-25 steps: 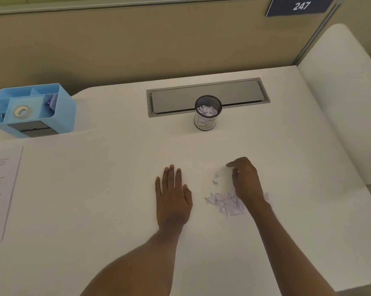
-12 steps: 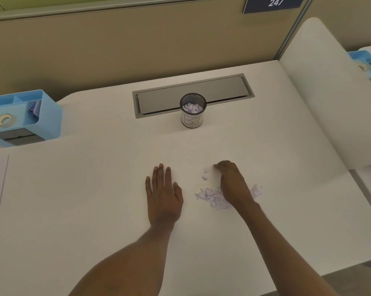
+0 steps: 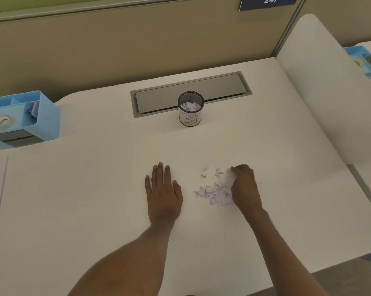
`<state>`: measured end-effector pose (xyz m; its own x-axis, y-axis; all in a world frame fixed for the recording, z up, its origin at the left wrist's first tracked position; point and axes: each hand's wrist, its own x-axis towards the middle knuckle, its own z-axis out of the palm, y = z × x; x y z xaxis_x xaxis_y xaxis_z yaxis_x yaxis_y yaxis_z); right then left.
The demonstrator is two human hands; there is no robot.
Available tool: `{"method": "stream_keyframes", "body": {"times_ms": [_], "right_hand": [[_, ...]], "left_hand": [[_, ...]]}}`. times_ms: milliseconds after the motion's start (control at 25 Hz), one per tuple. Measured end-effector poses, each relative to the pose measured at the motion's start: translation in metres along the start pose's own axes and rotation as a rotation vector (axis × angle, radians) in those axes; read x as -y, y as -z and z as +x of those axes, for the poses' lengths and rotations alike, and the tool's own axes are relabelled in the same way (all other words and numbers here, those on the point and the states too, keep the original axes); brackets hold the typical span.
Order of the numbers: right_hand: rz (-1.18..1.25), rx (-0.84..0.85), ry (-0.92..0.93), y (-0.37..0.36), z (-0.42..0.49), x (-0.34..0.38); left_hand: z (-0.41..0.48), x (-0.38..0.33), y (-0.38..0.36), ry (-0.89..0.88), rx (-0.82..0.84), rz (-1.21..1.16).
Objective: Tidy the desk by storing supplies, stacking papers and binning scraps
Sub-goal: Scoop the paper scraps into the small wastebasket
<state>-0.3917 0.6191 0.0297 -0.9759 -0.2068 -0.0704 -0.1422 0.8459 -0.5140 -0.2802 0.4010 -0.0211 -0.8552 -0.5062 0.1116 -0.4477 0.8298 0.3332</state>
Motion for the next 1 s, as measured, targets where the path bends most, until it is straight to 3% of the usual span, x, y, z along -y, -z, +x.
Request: {"method": "stream_keyframes", "body": {"times_ms": [80, 160, 240, 520, 680, 880, 1000], "right_hand": [[0.108, -0.071, -0.027, 0.006, -0.008, -0.006], [0.131, -0.211, -0.179, 0.011, -0.017, -0.022], [0.183, -0.237, -0.316, 0.007, -0.028, -0.031], [0.227, -0.051, -0.174, -0.039, -0.028, 0.020], [0.332, 0.085, -0.046, -0.028, -0.029, 0.042], [-0.089, 0.212, -0.177, 0.018, -0.044, 0.022], [-0.060, 0.335, -0.247, 0.012, -0.052, 0.023]], "left_hand": [[0.000, 0.000, 0.000, 0.001, 0.003, -0.004], [0.000, -0.001, 0.000, 0.008, 0.011, -0.006], [0.000, 0.000, 0.000, 0.008, 0.014, -0.002], [-0.001, 0.000, 0.000, -0.001, 0.000, -0.008], [-0.001, 0.000, 0.002, -0.005, 0.002, -0.002], [0.000, 0.000, 0.000, -0.002, 0.009, 0.018], [-0.001, 0.000, -0.001, -0.012, -0.011, 0.011]]}}
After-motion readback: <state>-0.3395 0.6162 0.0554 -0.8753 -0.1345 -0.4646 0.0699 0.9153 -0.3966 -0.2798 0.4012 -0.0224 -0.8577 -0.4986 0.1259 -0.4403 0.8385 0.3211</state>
